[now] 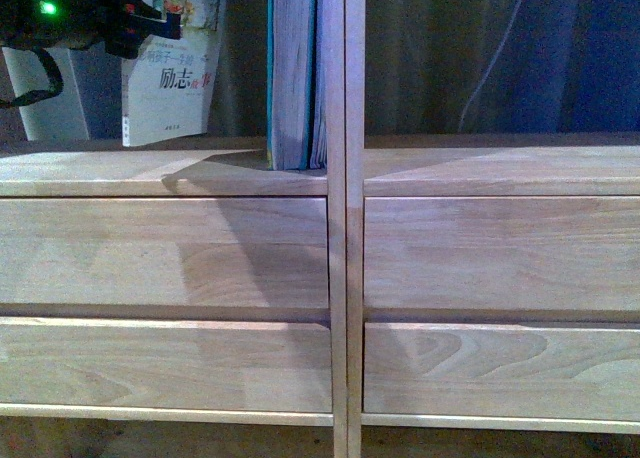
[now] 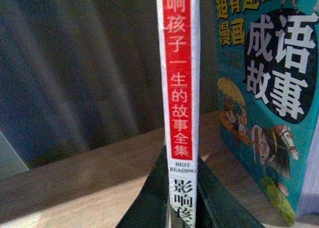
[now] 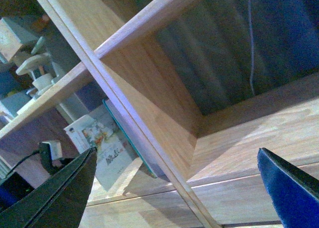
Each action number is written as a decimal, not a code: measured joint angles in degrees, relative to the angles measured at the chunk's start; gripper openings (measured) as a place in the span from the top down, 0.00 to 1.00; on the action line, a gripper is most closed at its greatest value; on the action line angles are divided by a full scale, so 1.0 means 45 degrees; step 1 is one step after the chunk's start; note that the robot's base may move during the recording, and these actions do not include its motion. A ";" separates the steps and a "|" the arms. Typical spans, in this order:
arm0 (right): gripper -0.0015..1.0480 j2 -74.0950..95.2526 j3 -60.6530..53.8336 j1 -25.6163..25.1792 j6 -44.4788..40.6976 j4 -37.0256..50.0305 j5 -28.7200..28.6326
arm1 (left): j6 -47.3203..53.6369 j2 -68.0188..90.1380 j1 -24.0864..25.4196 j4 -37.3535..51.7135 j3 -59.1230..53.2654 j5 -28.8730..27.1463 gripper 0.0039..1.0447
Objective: Organize books on shelf
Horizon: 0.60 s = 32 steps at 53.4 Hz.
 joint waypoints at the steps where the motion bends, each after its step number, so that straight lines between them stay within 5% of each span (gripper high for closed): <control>1: 0.07 0.0000 0.0015 0.0005 0.0000 0.0005 -0.0049 | 0.0005 0.0068 -0.0010 0.0029 0.0044 0.0000 0.94; 32: 0.07 0.0481 -0.0753 -0.1443 0.0058 0.0345 -0.0690 | -0.0126 0.1292 -0.0855 0.0986 0.0826 0.0058 0.94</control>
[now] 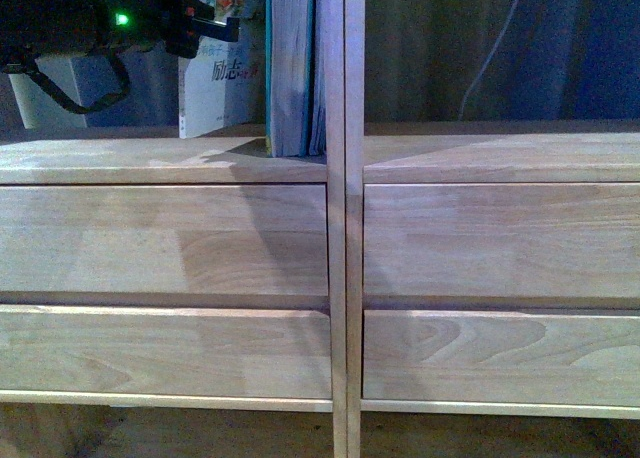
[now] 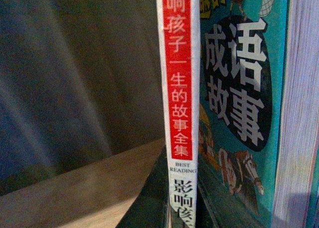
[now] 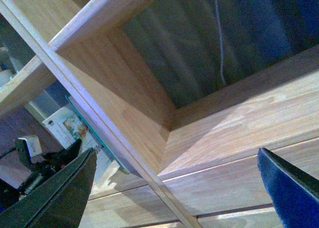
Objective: Organize books on shelf
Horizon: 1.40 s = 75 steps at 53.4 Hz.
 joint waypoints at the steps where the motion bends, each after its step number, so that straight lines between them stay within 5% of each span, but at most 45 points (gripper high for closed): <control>1: 0.07 0.0000 -0.0024 -0.0005 0.0000 0.0019 -0.0005 | 0.0000 0.0029 -0.0010 0.0000 0.0029 0.0000 0.94; 35: 0.07 0.0029 -0.0214 -0.0136 0.0063 0.0311 -0.0194 | 0.0330 0.0811 -0.0097 0.0544 0.0238 -0.0340 0.94; 65: 0.07 0.0039 -0.0214 0.0092 0.0107 0.0359 -0.0097 | 0.0049 0.0811 -0.0068 0.0636 0.0185 -0.0466 0.09; 75: 0.07 0.0034 -0.0214 0.0112 0.0112 0.0350 -0.0097 | -0.0267 0.0631 0.0005 0.0636 -0.0131 -0.0675 0.07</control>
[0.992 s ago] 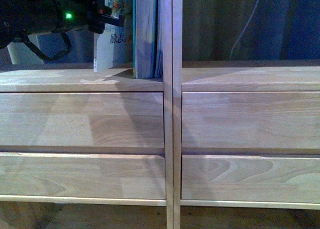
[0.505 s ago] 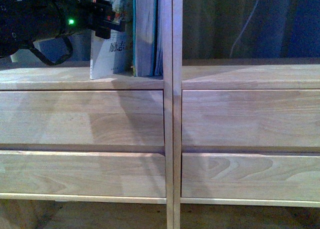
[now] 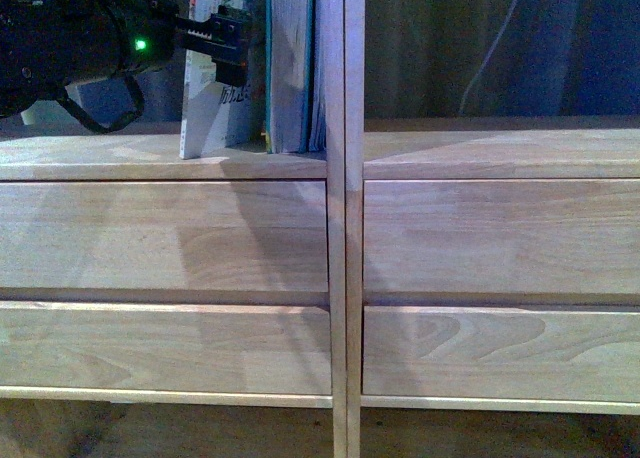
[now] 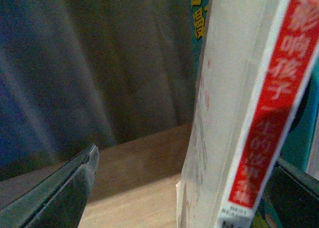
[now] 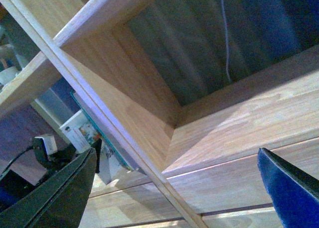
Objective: Organize books on shelf
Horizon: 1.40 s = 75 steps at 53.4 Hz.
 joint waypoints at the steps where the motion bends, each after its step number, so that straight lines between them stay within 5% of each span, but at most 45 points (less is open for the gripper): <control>1: 0.07 0.0000 0.0000 0.0000 0.0005 0.0000 0.0000 | -0.0078 -0.0053 0.0015 0.0000 -0.0092 -0.0005 0.07; 30: 0.07 -0.0185 0.0306 0.0937 0.0107 -0.0306 0.0748 | -0.2113 -0.3288 0.0170 -0.0903 -0.3410 0.0903 0.07; 63: 0.07 -0.1540 -0.0685 0.1608 -0.2244 -0.1083 0.1928 | -0.3886 -1.3692 0.1860 -0.4415 -0.9491 0.1627 0.07; 69: 0.07 -0.1598 -0.0685 0.1622 -0.2438 -0.1083 0.1962 | -0.3381 -1.4421 0.1457 -0.6071 -0.9860 -0.1831 0.22; 75: 0.15 -0.1758 -0.0573 0.1200 -0.3818 -0.2443 0.1768 | -0.3172 -1.5242 0.2059 -0.5527 -1.1769 -0.2424 0.43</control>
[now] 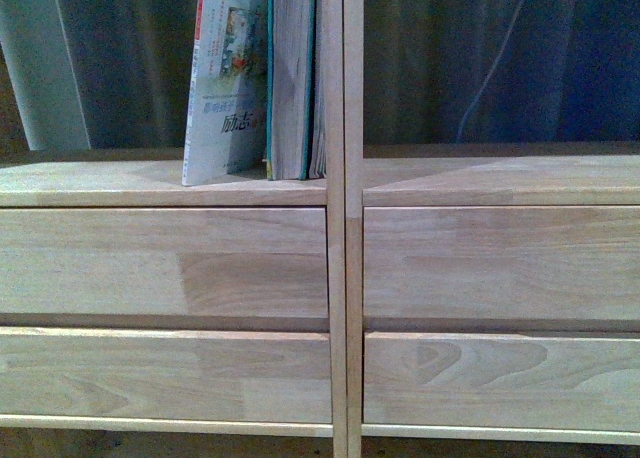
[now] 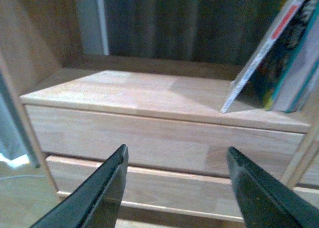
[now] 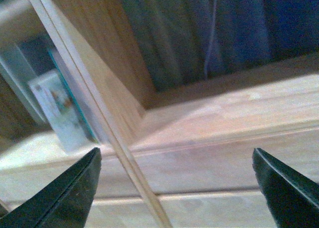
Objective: Organize books on shelf
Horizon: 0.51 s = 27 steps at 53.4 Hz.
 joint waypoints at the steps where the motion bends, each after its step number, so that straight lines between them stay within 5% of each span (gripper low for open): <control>1: 0.18 -0.0107 -0.0078 -0.0131 -0.0403 -0.0389 0.0005 | 0.0015 -0.0136 0.0049 0.0131 -0.0296 -0.0034 0.46; 6: 0.36 -0.0777 -0.1302 -0.0413 -0.2628 -0.0423 0.0015 | 0.0053 -0.0894 0.0068 0.0714 -0.1685 0.0005 0.65; 17: 0.67 -0.1865 -0.3308 -0.0457 -0.3677 0.0330 0.0005 | 0.0107 -0.2030 0.0068 0.1394 -0.3570 0.0024 0.97; 27: 0.96 -0.2710 -0.4590 -0.0457 -0.3876 0.0714 0.0000 | 0.0126 -0.2943 0.0068 0.1627 -0.4770 0.0024 0.98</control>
